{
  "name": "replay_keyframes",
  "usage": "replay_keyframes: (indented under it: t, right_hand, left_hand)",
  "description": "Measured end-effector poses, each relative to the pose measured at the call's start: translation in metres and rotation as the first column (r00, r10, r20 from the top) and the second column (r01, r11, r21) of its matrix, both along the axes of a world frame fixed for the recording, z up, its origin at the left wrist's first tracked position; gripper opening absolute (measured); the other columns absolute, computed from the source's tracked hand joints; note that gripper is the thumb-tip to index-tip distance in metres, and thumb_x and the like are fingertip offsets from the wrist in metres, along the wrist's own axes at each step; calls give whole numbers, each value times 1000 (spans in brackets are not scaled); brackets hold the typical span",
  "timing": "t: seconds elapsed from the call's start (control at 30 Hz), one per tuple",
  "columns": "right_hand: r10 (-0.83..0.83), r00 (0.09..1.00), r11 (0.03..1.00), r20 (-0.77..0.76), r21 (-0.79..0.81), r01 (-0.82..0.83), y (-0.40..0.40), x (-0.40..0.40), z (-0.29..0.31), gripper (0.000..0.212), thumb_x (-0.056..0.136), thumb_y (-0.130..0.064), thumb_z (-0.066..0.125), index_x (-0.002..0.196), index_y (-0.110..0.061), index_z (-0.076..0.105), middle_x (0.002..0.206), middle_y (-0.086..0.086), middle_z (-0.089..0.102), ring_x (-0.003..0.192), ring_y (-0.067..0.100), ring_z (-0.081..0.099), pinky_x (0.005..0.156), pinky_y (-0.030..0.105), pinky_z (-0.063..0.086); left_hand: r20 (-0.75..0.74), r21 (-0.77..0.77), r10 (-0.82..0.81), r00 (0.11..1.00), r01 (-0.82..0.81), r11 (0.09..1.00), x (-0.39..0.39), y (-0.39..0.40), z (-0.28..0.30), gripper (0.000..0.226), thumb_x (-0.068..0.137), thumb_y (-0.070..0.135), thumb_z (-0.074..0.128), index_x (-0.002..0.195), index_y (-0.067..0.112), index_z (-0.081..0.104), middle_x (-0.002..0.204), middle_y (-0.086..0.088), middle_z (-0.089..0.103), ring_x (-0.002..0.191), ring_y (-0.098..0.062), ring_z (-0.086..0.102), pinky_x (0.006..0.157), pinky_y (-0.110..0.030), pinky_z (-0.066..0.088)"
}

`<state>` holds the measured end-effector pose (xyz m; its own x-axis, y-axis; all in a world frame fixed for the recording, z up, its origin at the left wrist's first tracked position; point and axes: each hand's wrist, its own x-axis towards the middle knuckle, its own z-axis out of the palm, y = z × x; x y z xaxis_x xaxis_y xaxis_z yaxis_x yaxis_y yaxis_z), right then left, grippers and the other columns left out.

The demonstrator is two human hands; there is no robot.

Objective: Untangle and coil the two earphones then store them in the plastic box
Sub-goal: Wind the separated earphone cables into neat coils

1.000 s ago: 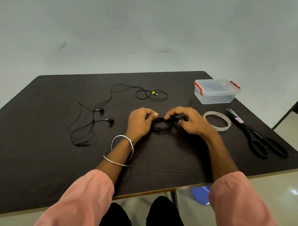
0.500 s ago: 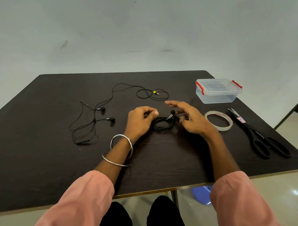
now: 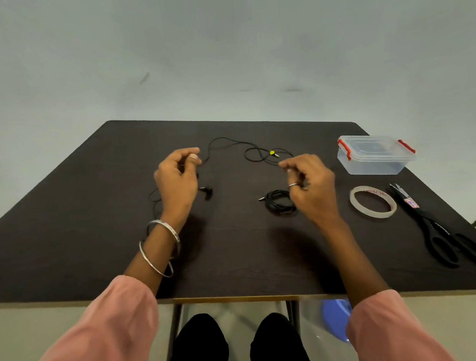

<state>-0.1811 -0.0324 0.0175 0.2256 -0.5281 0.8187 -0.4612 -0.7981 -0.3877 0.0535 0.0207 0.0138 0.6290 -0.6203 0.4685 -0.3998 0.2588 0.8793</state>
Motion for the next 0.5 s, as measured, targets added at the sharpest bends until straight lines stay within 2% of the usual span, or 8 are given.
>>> replay_keyframes:
  t: [0.07, 0.17, 0.23, 0.3, 0.4, 0.5]
  right_hand:
    - [121, 981, 988, -154, 115, -103, 9, 31, 5, 18, 83, -5, 63, 100, -6, 70, 92, 6, 69, 85, 21, 61, 78, 30, 49]
    - [291, 859, 876, -421, 477, -63, 11, 75, 4, 43, 87, -26, 68, 125, -7, 59, 114, 12, 65, 106, 26, 59, 95, 38, 46]
    - [320, 797, 835, -513, 550, 19, 12, 100, -2, 60, 88, -38, 64, 138, -10, 46, 130, 14, 54, 122, 30, 49, 103, 38, 40]
    - [276, 769, 832, -576, 544, 108, 11, 117, -9, 67, 88, -49, 59, 143, -19, 37, 136, 12, 47, 128, 32, 39, 103, 46, 36]
    - [218, 747, 849, -628, 500, 172, 14, 133, -14, 54, 87, -53, 57, 134, -28, 47, 128, 7, 47, 124, 30, 36, 98, 48, 35]
    - [277, 770, 881, -575, 471, 35, 23, 141, -19, 21, 91, -35, 60, 108, -24, 65, 110, 4, 52, 111, 26, 45, 91, 42, 40]
  left_hand:
    - [-4, 116, 69, 998, -68, 991, 25, 7, 0, 16, 89, 11, 59, 91, 21, 72, 82, 0, 72, 75, -12, 66, 75, -30, 56]
    - [35, 285, 127, 991, -132, 949, 49, 20, -1, 13, 88, 11, 62, 91, 17, 74, 89, -1, 72, 80, -11, 64, 81, -26, 52]
    - [91, 344, 121, 989, -145, 928, 59, 31, -3, 12, 88, 11, 64, 94, 14, 74, 90, -1, 71, 84, -11, 64, 85, -26, 51]
    - [123, 370, 108, 987, -146, 917, 64, 39, -4, 13, 89, 12, 63, 95, 12, 74, 91, -2, 72, 87, -14, 64, 85, -25, 49]
    - [131, 422, 147, 980, -189, 887, 71, 45, -8, 13, 89, 18, 64, 95, 12, 74, 90, -4, 72, 91, -19, 66, 85, -27, 48]
    - [88, 517, 145, 986, -170, 839, 80, 45, -12, 27, 86, 30, 69, 105, 11, 70, 98, -6, 72, 102, -22, 64, 94, -35, 49]
